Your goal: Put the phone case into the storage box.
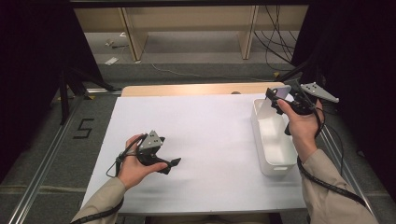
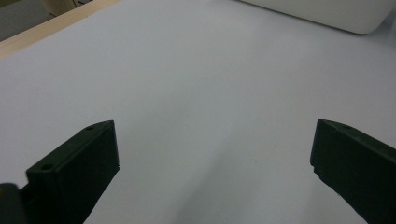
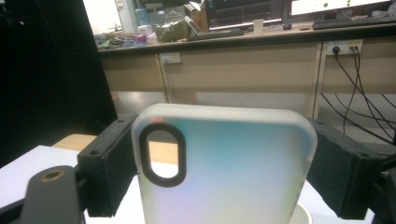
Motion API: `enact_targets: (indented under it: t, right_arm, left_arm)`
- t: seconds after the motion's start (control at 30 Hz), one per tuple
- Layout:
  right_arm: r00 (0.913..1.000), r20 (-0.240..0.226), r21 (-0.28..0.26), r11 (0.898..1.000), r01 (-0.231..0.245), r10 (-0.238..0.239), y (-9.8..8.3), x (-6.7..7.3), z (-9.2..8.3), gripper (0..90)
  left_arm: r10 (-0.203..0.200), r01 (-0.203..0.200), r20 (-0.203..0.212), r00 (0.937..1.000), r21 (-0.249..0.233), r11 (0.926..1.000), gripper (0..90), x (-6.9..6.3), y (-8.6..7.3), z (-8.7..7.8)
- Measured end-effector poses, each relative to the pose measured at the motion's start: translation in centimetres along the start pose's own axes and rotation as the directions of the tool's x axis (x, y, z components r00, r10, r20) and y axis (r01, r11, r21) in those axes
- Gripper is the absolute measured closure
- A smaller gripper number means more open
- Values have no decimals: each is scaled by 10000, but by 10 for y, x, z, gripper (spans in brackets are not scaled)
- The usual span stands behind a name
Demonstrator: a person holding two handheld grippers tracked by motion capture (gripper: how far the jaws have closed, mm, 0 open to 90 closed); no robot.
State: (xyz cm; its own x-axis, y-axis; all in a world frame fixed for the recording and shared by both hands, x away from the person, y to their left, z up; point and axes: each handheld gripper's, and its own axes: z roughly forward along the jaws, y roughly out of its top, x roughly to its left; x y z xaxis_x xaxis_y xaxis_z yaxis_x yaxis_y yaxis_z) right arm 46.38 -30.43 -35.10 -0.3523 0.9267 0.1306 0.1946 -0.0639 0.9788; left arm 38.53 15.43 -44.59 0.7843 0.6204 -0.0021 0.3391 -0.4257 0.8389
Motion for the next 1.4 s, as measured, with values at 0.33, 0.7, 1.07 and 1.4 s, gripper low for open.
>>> enact_targets:
  t: [0.33, 0.7, 1.07, 1.4]
  right_arm:
    - [10000, 97, 20, 10000, 11, -11, -1, -3, 0, 180]
    - [9998, 190, 66, 10000, 66, -67, -2, -4, 1, 180]
    - [9994, 331, 98, 9999, 72, -75, -2, -8, 1, 180]
    - [9992, 393, 145, 9999, 52, -58, -4, -10, 2, 180]
  left_arm:
    - [-3, 3, 1, 10000, -7, 10000, 6, 0, 0, 0]
    - [-15, 15, -8, 10000, 0, 10000, 6, 0, 0, 0]
    - [-15, 15, 0, 10000, -26, 10000, 6, 0, 0, 0]
    - [-16, 16, 11, 10000, -11, 10000, 6, 0, 0, 0]
